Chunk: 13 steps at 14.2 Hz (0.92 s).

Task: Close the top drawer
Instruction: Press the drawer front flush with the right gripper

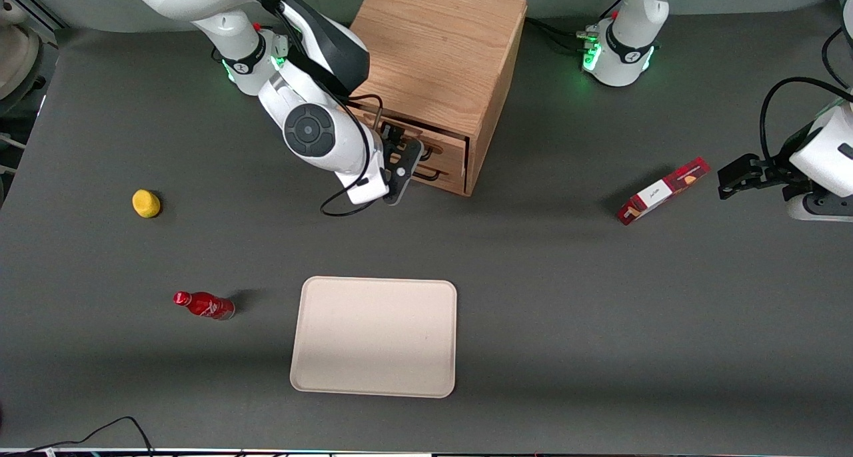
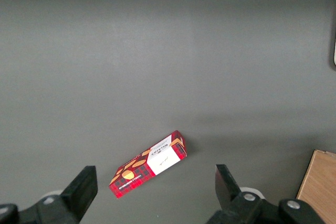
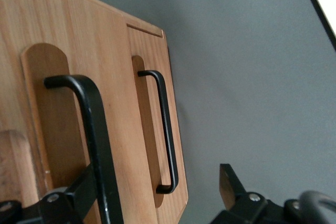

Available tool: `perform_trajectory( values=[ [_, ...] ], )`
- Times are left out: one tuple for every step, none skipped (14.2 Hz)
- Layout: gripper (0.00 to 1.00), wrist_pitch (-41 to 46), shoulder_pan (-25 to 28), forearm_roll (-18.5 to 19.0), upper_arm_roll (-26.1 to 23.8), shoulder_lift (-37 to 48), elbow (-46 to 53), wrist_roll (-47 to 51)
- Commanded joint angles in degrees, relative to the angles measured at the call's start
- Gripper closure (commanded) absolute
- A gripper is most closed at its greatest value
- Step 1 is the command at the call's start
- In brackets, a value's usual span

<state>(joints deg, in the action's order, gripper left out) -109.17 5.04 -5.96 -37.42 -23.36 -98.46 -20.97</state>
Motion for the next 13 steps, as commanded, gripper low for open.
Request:
perform_trajectory(
  values=[
    [0.00,-1.04,-1.35,-3.34,-0.90,4.28,-4.98,0.66],
    [0.00,-1.04,-1.35,-3.62,-0.90,4.90,-5.43,0.66],
    [0.00,-1.04,-1.35,-3.62,-0.99,5.08,-5.78,0.66],
    [0.00,-1.04,-1.35,-3.71,-0.99,5.08,-5.78,0.66],
    [0.00,-1.04,-1.35,-3.71,-0.99,5.17,-5.78,0.66],
    [0.00,-1.04,-1.35,-3.71,-0.99,5.34,-5.78,0.66],
    [0.00,-1.04,-1.35,-4.32,-1.51,5.43,-5.87,0.66],
    [0.00,-1.04,-1.35,-5.11,-1.86,5.52,-5.78,0.66],
    [0.00,-1.04,-1.52,-5.20,-1.87,5.52,-5.78,0.66],
    [0.00,-1.04,-1.52,-5.20,-1.78,5.35,-5.61,0.66],
    [0.00,-0.95,-1.61,-5.20,-1.78,4.91,-5.17,0.58],
    [0.00,-0.61,-2.13,-5.20,-1.69,5.08,-4.91,0.14],
    [0.00,-0.17,-2.31,-5.20,-1.69,5.08,-4.29,0.05]
  ],
)
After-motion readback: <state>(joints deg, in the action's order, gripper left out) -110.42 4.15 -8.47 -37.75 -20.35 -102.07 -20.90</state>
